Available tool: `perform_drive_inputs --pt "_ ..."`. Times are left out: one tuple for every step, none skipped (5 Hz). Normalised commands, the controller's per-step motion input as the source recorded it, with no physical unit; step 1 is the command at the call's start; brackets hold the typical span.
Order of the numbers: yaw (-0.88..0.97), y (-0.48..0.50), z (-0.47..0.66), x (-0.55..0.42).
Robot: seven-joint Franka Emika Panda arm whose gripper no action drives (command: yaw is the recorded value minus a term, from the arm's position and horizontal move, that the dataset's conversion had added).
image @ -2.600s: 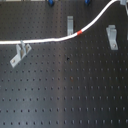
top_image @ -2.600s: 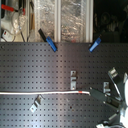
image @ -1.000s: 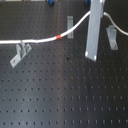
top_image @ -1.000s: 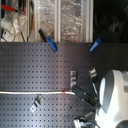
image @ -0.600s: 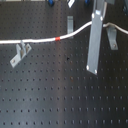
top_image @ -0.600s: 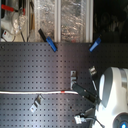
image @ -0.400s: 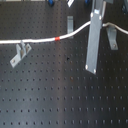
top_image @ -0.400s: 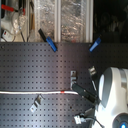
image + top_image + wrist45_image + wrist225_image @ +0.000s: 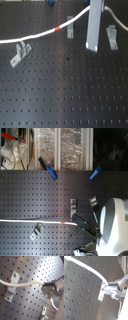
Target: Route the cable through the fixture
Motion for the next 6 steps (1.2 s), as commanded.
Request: perform_drive_inputs --pt "0.00 -0.003 1.00 -0.091" --pt "0.00 0.013 0.00 0.005" --pt "0.07 -0.015 -0.57 0.003" --pt "0.00 0.000 0.02 0.000" --pt "0.01 0.256 -0.30 0.106" --pt "0.00 0.000 0.04 0.000"
